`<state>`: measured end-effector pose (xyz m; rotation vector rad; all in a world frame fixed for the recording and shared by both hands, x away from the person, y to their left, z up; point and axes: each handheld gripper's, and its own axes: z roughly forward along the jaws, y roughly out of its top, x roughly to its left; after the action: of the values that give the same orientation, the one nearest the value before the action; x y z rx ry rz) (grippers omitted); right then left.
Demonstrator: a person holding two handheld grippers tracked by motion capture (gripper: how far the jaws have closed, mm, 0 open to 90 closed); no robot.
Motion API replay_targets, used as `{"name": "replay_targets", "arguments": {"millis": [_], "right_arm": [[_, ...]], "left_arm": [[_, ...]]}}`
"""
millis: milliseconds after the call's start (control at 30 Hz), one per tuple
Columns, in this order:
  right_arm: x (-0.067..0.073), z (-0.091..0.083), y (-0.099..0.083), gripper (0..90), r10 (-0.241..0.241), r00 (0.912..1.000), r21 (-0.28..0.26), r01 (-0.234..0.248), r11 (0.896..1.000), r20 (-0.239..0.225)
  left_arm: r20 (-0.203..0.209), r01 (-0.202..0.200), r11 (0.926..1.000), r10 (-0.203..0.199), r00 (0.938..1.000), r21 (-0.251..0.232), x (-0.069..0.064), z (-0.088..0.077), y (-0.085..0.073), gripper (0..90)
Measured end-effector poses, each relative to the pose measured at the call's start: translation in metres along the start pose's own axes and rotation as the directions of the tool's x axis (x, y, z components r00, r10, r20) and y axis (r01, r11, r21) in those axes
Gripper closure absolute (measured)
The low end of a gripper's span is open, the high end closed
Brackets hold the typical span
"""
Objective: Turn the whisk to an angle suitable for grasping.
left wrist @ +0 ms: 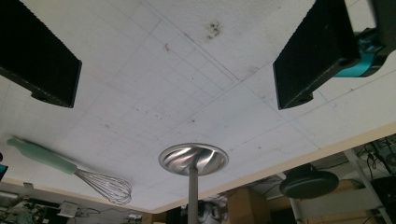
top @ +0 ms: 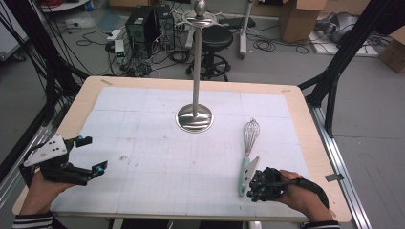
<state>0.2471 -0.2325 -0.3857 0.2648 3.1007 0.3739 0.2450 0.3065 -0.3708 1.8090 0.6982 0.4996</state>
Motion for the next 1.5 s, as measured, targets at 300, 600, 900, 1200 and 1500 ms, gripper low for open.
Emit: {"name": "replay_targets", "arguments": {"millis": [300,600,900,1200,1500], "right_arm": [[0.0,0.016,0.003,89.8,0.013,0.9999,0.026,-0.013,1.0,-0.001],[0.0,0.02,0.006,89.8,0.025,0.9996,0.035,-0.025,0.999,0.012],[-0.001,0.022,0.012,89.8,0.016,0.9997,0.025,-0.017,1.0,0.018],[-0.001,0.026,0.022,89.8,0.01,0.9999,0.022,-0.01,1.0,0.014],[-0.002,0.029,0.034,89.7,-0.001,0.9999,0.008,0.001,1.0,0.013]], "left_arm": [[0.003,0.001,1.0,-0.001,1.0,0.0,0.0,0.001,0.0,1.7],[0.01,0.002,1.0,-0.002,0.9999,-0.004,0.0,0.001,0.0,1.7],[0.011,0.004,1.0,-0.004,0.9999,-0.005,0.0,0.001,0.0,1.7],[0.007,0.006,1.0,-0.006,1.0,-0.005,0.001,0.0,0.0,1.7],[0.01,0.007,0.9999,-0.007,0.9999,-0.008,0.001,0.0,0.0,1.7]]}}
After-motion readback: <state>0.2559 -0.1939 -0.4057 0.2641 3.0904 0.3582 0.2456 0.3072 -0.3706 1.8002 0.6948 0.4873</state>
